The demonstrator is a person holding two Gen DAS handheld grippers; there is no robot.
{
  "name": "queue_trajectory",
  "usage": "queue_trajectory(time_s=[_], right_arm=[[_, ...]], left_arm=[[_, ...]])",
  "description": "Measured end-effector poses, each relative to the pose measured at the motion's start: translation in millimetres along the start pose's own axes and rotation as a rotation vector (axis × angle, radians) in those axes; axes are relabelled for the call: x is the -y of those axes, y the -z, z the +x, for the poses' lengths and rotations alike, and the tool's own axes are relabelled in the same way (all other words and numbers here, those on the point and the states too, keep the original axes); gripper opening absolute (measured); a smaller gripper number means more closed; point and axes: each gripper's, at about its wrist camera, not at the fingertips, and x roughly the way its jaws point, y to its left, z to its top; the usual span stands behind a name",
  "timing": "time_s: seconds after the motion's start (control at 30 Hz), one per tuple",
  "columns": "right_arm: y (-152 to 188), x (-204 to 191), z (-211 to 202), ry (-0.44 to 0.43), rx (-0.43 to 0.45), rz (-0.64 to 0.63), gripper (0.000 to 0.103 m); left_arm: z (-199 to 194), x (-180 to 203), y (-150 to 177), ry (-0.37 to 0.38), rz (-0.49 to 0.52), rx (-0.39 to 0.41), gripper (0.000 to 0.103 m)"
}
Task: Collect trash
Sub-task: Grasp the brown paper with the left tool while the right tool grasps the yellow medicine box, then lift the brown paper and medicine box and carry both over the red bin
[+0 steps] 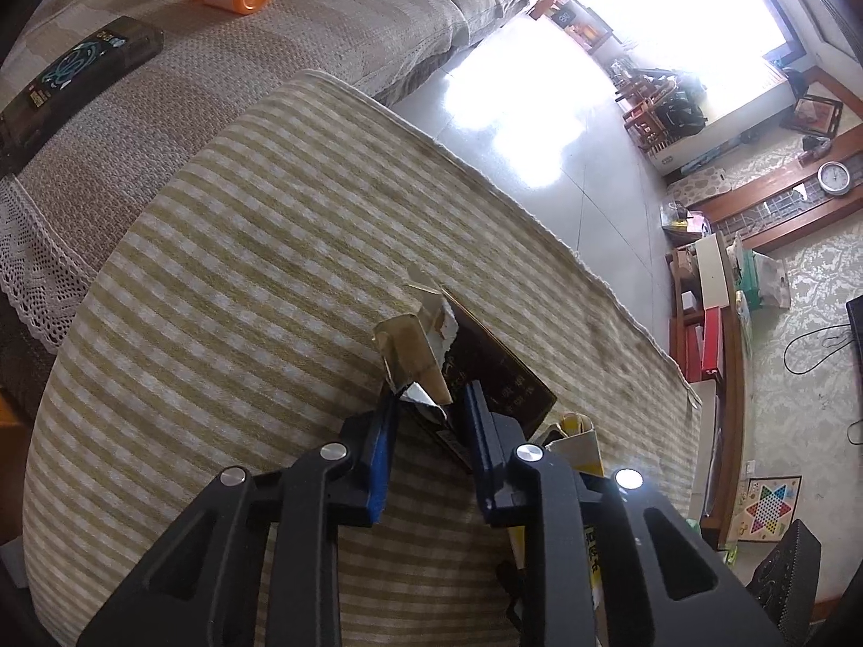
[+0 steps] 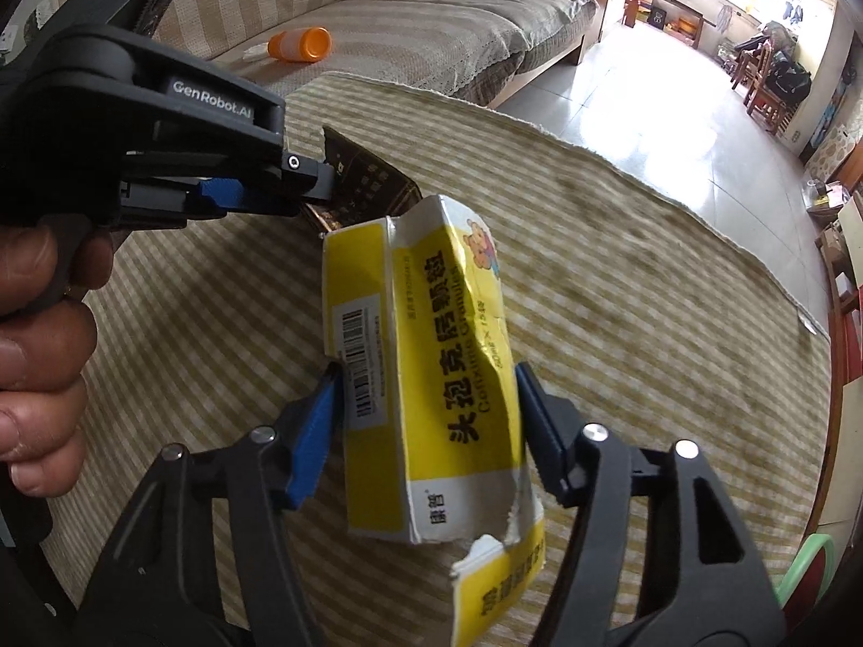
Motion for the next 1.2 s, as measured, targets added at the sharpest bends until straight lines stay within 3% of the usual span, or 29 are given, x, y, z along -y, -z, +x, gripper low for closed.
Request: queue_trajectory(time_s=[0.17,0.67,1.2], right_arm=[[7,5,-13,-0.009,0.006,0.027,0.054],[20,18,-84,-0.016,0.117,0.155,0.051],[68,33,-198,0.060,0.289,0.326,0.051]], left_arm=[[-17,7,-3,0.004,0.062,0.027,0.014],[-81,42,14,-0.031,0.238,0.112,0.014],[-178,109,100,-0.039,0.520,0.212,0.013]])
